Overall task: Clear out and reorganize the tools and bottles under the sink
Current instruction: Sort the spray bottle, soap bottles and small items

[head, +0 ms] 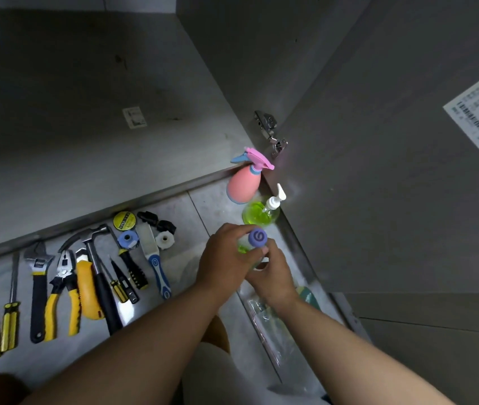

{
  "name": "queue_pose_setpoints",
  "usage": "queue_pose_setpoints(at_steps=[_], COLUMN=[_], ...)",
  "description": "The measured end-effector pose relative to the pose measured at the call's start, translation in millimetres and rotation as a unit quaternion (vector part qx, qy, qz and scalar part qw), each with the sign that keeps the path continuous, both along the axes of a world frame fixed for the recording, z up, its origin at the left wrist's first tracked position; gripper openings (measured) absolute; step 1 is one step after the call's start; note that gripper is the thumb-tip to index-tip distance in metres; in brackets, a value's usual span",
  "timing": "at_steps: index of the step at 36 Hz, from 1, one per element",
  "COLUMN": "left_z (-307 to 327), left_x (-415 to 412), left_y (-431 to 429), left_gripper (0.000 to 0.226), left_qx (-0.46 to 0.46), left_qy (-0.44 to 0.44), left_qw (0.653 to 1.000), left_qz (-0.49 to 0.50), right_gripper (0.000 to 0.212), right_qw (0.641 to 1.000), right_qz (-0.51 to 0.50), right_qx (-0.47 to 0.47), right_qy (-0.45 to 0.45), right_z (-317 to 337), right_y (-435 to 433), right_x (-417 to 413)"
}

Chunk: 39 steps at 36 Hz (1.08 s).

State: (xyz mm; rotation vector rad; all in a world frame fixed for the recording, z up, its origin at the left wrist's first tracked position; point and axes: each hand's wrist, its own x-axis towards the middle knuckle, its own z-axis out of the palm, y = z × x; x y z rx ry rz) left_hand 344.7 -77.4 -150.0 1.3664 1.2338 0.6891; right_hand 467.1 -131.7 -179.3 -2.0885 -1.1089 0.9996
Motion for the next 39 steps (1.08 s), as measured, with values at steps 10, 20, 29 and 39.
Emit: queue_pose_setpoints(at_steps=[10,20,29,39], left_z=[-35,-47,-45,-70], left_x=[-22,-30,-10,32], left_y=[-3,-13,-37,-65], left_gripper=[0.026,0.017,0.042,0.080], left_qx=[-0.052,-0.115,-0.154,-0.188], left_qy=[0.015,0.056,0.141,0.153], left_qw=[0.998,0.991,0.943,0.896], left_qz=[0.010,-0.047,-0.260,-0.371], right_gripper=[0.059,0.080,0.039,0.060], right_qw=[0.965,0.940,0.907,0.803], right_qz=[-0.237,-0.311,-0.270,-0.479], right_qx=[-0.100,-0.129,-0.145,-0.186], right_qy=[-0.055,-0.045,-0.288,0.302], right_z=[-23,-42,-8,-37], right_y=[27,42,-43,-125], right_x=[49,52,45,30])
